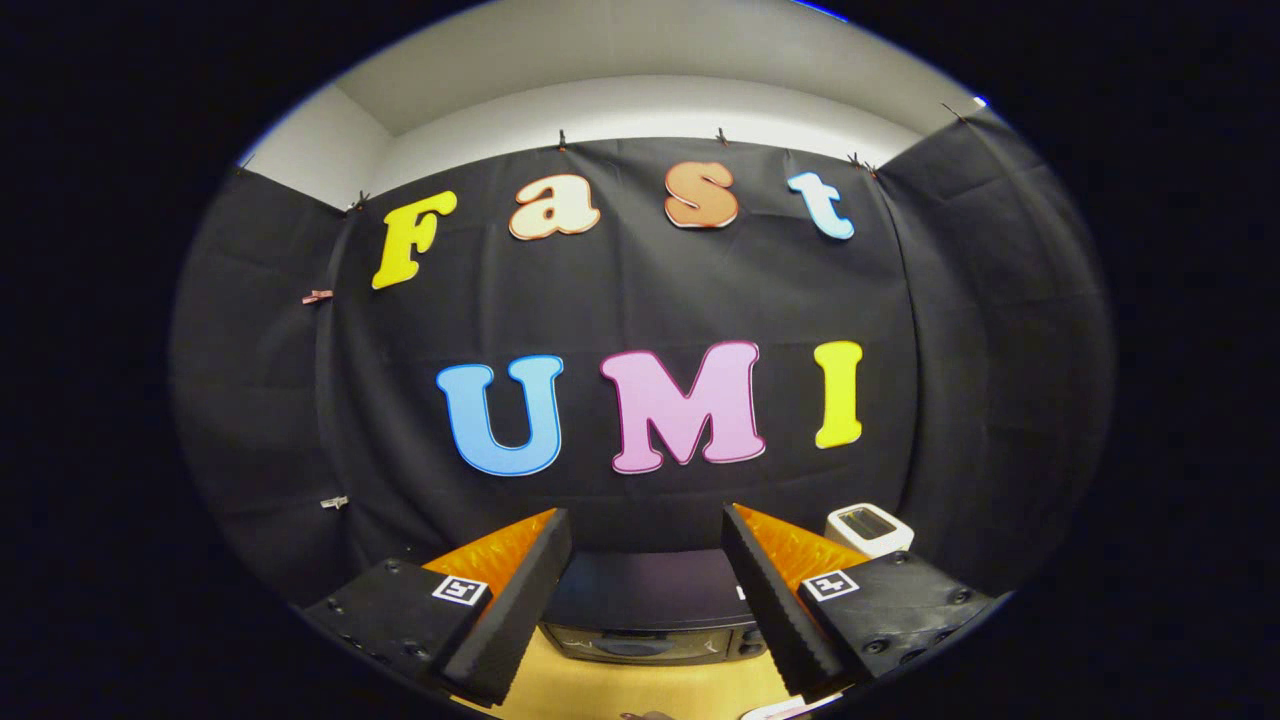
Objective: Open the toaster oven, put the food inside, and close the toaster oven door.
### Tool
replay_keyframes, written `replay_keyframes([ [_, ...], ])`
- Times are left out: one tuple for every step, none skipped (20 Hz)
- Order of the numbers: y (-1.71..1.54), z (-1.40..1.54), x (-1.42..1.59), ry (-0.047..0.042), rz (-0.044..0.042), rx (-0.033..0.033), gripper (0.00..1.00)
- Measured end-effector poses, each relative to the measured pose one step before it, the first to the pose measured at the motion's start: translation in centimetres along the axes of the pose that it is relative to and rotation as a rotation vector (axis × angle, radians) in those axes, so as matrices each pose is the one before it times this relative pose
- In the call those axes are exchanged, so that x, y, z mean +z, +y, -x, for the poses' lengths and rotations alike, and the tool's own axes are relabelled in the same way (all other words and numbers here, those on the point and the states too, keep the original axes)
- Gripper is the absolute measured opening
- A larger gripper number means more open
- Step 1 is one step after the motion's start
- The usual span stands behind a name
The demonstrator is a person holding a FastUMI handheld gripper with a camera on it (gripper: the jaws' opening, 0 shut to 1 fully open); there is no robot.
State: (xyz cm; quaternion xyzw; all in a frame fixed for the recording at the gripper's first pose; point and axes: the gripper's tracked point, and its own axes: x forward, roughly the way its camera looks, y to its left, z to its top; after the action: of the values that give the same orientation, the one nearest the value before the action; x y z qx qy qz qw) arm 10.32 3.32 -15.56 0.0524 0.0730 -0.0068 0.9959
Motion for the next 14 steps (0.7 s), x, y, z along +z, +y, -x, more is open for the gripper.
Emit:
replay_keyframes([
  [0.081, -0.942, -1.417, 0.01331, -0.01422, -0.00228, 0.98],
  [-0.171, -1.018, -1.491, 0.01462, -0.00545, -0.00591, 0.98],
  [-0.093, -1.0, -1.293, 0.00982, 0.0031, -0.00239, 0.98],
  [-0.026, -0.889, -1.204, 0.01092, 0.00918, -0.00214, 0.98],
  [-0.073, -0.949, -1.298, 0.0095, 0.01364, -0.00237, 0.98],
  [0.168, -0.838, -1.428, 0.01775, 0.01291, 0.00164, 0.98],
  [0.122, -0.952, -1.676, 0.02513, 0.00696, -0.00056, 0.98],
  [0.047, -0.728, -1.984, 0.03267, 0.00302, 0.00058, 0.98],
  [0.186, -0.695, -1.83, 0.02767, -0.00036, -0.00005, 0.98],
  [0.201, -0.84, -1.686, 0.02223, -0.00211, -0.00108, 0.99],
  [0.168, -0.804, -1.583, 0.02615, -0.00139, -0.00149, 0.99],
  [0.165, -0.709, -1.565, 0.03359, -0.00152, -0.00126, 0.99],
  [0.048, -0.704, -1.449, 0.03358, -0.00066, -0.00774, 0.99],
  [-0.057, -0.475, -1.391, 0.03329, -0.00168, -0.00746, 0.99],
])
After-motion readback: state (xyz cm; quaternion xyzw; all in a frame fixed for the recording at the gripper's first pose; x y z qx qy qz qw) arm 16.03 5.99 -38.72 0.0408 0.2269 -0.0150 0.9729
